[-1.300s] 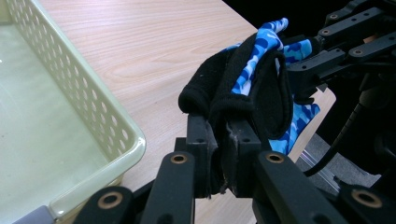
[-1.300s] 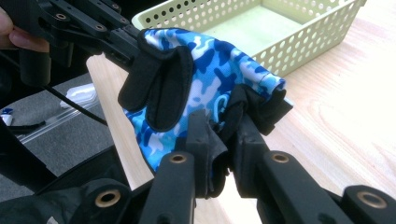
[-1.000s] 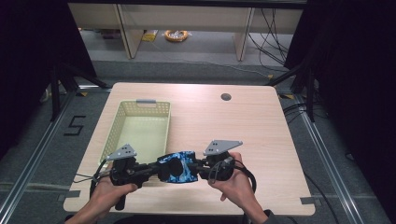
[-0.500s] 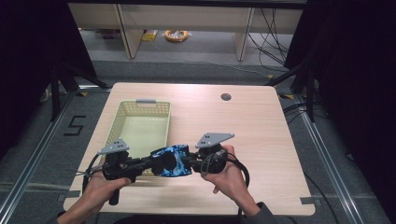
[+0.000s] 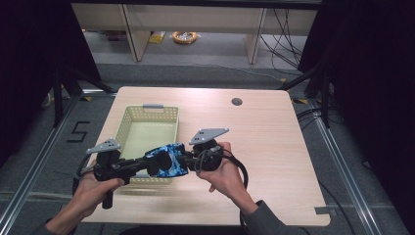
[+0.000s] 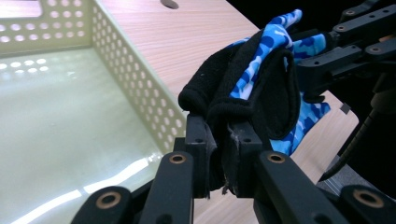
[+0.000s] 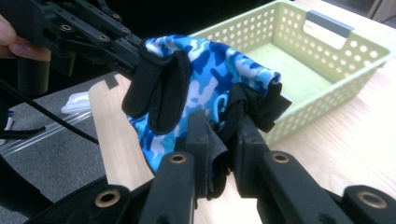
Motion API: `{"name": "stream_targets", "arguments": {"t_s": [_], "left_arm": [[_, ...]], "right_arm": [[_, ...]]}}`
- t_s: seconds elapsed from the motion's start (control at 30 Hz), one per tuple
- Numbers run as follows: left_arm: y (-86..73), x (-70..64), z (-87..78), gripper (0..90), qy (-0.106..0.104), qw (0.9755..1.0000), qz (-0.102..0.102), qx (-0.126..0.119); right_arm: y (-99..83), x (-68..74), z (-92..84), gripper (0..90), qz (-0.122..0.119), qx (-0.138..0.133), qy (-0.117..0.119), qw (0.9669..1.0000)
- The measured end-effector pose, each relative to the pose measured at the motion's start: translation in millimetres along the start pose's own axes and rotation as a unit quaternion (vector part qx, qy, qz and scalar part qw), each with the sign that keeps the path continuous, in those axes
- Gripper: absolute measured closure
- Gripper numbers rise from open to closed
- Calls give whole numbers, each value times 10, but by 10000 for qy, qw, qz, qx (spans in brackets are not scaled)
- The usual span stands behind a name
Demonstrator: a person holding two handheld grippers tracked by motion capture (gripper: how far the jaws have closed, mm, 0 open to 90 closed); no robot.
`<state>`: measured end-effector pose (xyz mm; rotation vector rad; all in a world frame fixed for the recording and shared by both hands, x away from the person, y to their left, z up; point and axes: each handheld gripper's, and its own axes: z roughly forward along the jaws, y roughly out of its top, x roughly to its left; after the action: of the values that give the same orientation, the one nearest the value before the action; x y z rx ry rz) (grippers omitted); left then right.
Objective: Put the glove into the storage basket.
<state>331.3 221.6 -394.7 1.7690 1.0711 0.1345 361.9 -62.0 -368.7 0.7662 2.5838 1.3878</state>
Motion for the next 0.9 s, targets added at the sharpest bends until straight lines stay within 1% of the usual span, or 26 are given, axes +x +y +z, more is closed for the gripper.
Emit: {"name": "stream_targets", "arguments": {"t_s": [0.03, 0.07, 0.1, 0.13, 0.2, 0.23, 0.27, 0.3, 0.33, 0.37, 0.43, 0.47, 0.5, 0.53, 0.57, 0.63, 0.67, 0.7, 0.73, 0.77, 0.8, 0.83, 0.87, 0.9], "left_arm": [[4, 30, -16, 800, -5, 10000, 5, 47], [3, 51, -26, 800, 56, 10000, -3, 32], [8, 87, -45, 799, 59, 9999, -21, 79], [7, 102, -53, 799, 102, 9999, -53, 47], [15, 156, -86, 799, 128, 9999, -76, 69], [19, 179, -100, 799, 182, 9998, -120, 19], [25, 209, -116, 799, 167, 9998, -113, 50], [30, 229, -130, 799, 189, 9997, -130, 66], [35, 243, -142, 799, 230, 9996, -134, 67], [40, 261, -153, 799, 271, 9995, -147, 33], [67, 317, -189, 799, 305, 9994, -156, 19], [76, 336, -196, 799, 302, 9994, -181, -3], [88, 359, -207, 799, 321, 9993, -186, 14], [91, 379, -207, 799, 358, 9992, -191, -18], [99, 407, -214, 799, 384, 9991, -190, 40], [106, 466, -216, 799, 432, 9987, -249, 43], [108, 486, -214, 798, 443, 9987, -266, 40], [111, 514, -210, 798, 464, 9986, -260, 64], [106, 544, -194, 798, 500, 9983, -290, 66], [101, 568, -184, 798, 535, 9981, -292, 120], [97, 589, -174, 799, 529, 9980, -313, 151], [91, 619, -162, 798, 551, 9977, -345, 167], [86, 636, -151, 799, 547, 9977, -375, 148], [84, 658, -143, 799, 563, 9975, -389, 192]], "right_arm": [[21, 9, 26, 796, 16, -6, 26, 10000], [42, 28, 51, 796, 38, 22, 23, 10000], [63, 26, 85, 796, -3, -1, 24, 10000], [93, 33, 114, 796, -26, 44, 32, 10000], [135, 39, 178, 796, -17, 97, 48, 9999], [148, 33, 209, 796, -49, 85, 63, 9999], [172, 39, 246, 796, 14, 131, 67, 9999], [194, 30, 277, 797, -16, 141, 66, 9999], [216, 34, 306, 797, 20, 167, 64, 9998], [229, 31, 335, 797, 0, 141, 73, 9999], [270, 38, 388, 796, 29, 202, 68, 9998], [293, 32, 426, 795, 1, 215, 74, 9997], [303, 33, 453, 795, 40, 208, 88, 9997], [317, 31, 485, 795, 49, 239, 104, 9996], [331, 21, 516, 795, 18, 273, 57, 9996], [347, 11, 587, 795, 57, 292, 61, 9995], [357, -2, 636, 795, -6, 282, 92, 9996], [360, 0, 655, 794, 71, 325, 55, 9994], [364, -6, 687, 794, 99, 354, 86, 9993], [371, -15, 725, 794, 121, 389, 64, 9991], [373, -16, 754, 794, 178, 420, 63, 9989], [375, -28, 774, 794, 144, 429, 51, 9990], [376, -35, 802, 794, 194, 465, 82, 9987], [375, -44, 821, 794, 164, 470, 56, 9987]]}}
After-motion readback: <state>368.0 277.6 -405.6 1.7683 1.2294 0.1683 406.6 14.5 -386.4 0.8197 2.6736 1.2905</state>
